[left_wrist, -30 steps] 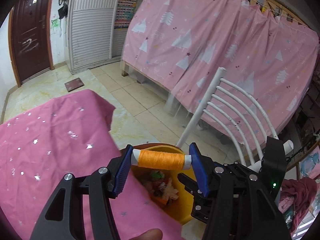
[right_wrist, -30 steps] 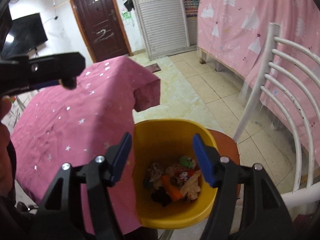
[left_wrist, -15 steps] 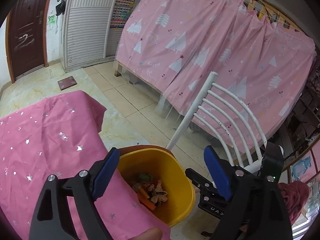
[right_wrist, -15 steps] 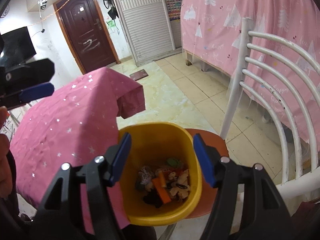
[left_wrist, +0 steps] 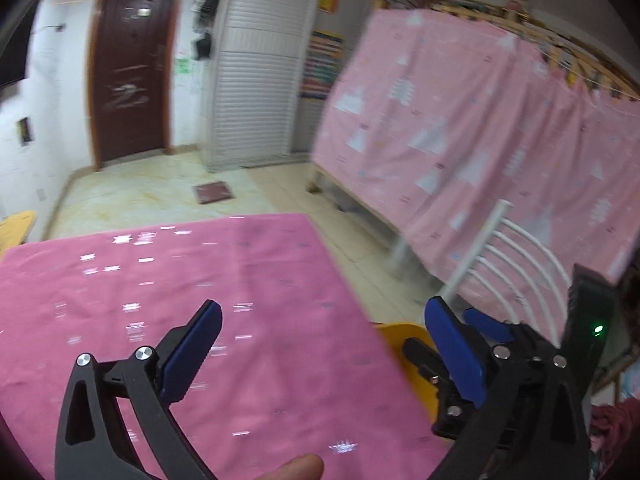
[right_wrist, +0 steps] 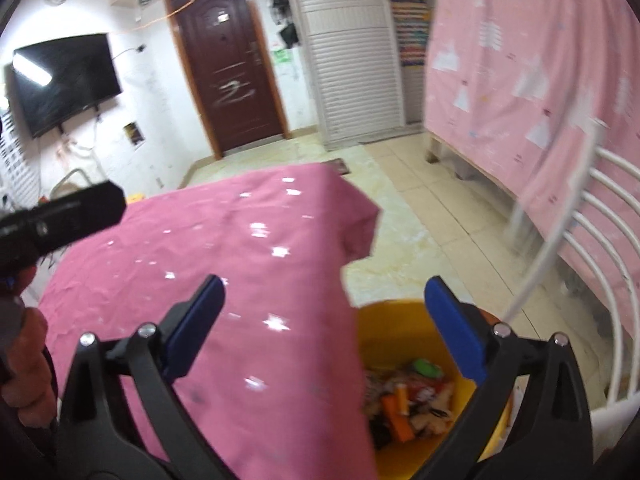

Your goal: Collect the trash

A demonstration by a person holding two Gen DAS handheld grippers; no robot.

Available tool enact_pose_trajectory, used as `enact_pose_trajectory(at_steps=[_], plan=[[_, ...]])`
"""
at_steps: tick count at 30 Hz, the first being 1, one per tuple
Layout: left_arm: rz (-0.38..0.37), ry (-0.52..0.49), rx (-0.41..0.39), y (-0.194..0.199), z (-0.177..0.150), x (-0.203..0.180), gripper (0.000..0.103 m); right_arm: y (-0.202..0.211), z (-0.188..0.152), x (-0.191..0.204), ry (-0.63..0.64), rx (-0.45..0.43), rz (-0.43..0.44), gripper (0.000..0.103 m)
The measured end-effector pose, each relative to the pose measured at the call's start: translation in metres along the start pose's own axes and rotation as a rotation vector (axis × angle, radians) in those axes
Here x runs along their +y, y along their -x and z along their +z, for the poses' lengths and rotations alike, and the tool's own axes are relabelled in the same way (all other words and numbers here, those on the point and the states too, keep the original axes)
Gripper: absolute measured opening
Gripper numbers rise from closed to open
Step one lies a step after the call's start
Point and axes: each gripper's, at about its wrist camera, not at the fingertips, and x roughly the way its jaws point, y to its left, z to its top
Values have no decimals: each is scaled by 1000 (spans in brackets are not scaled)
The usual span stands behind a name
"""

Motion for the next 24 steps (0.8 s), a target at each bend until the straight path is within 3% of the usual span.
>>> enact_pose_trajectory(at_steps=[11, 17, 24], plan=[[239, 137, -84, 49, -21, 125, 94, -27, 12, 104, 136, 7, 116, 97], [368, 162, -100, 69, -34, 183, 94, -35, 11, 146, 175, -18, 176, 97], [410, 198, -88, 74, -47, 227, 94, -51, 4, 170, 217, 4, 201, 97]])
